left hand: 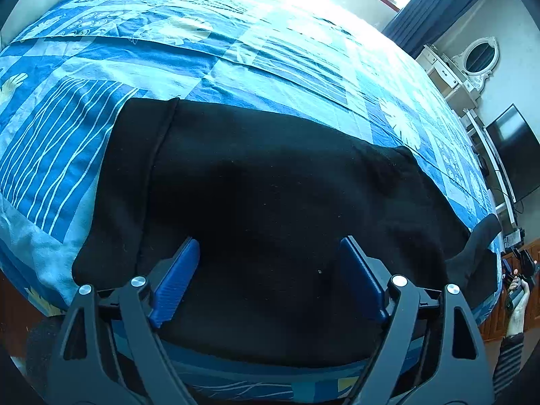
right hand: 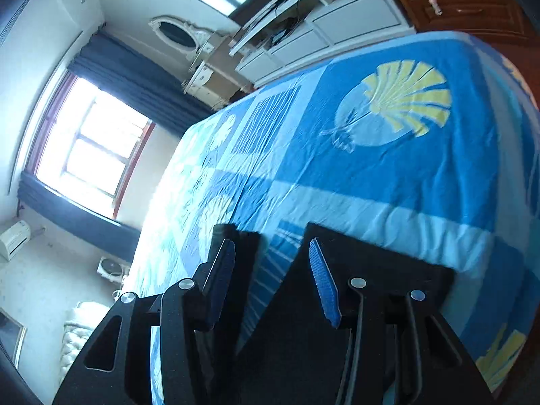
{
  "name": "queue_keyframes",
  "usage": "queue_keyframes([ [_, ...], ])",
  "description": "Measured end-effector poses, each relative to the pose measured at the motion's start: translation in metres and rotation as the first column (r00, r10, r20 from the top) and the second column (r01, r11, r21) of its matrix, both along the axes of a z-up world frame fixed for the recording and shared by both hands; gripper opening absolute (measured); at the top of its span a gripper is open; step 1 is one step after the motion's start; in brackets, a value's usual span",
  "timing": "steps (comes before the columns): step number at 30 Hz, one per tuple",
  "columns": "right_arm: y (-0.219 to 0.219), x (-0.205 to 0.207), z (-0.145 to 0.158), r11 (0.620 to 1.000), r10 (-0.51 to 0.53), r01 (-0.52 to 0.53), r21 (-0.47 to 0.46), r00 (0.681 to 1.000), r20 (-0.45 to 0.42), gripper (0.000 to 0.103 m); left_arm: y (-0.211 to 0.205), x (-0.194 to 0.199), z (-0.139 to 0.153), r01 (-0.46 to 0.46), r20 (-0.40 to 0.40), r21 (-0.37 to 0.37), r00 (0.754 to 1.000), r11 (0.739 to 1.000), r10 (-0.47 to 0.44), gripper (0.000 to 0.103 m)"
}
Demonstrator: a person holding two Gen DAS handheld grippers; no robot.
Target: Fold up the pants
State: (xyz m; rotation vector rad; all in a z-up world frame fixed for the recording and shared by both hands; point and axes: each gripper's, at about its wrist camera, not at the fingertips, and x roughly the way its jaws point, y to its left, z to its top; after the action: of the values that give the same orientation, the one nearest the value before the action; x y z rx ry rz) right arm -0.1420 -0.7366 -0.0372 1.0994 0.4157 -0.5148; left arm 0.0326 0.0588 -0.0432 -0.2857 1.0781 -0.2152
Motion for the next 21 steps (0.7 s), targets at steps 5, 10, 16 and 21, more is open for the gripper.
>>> queue_keyframes([
  [5, -0.001, 0.066, -0.016, 0.997, 0.068, -0.066, 0.049, 0.997, -0.031, 0.047, -0.006, 0.000, -0.001, 0.000, 0.007, 0.025, 1.000, 1.000, 0.000, 0.089],
  [10, -0.003, 0.092, -0.023, 0.997, 0.067, -0.064, 0.031, 0.993, -0.096, 0.007, -0.006, 0.000, -0.003, 0.000, 0.008, 0.029, 1.000, 1.000, 0.000, 0.090],
  [16, 0.006, 0.031, 0.012, 1.000, 0.025, -0.026, 0.006, 0.998, 0.051, 0.007, -0.006, 0.000, -0.004, 0.002, 0.007, 0.025, 1.000, 1.000, -0.002, 0.090],
  [21, 0.015, -0.057, 0.014, 0.998, -0.059, 0.059, -0.008, 0.997, 0.055, 0.006, -0.004, 0.000, -0.003, -0.007, 0.007, 0.012, 1.000, 1.000, 0.007, 0.090],
])
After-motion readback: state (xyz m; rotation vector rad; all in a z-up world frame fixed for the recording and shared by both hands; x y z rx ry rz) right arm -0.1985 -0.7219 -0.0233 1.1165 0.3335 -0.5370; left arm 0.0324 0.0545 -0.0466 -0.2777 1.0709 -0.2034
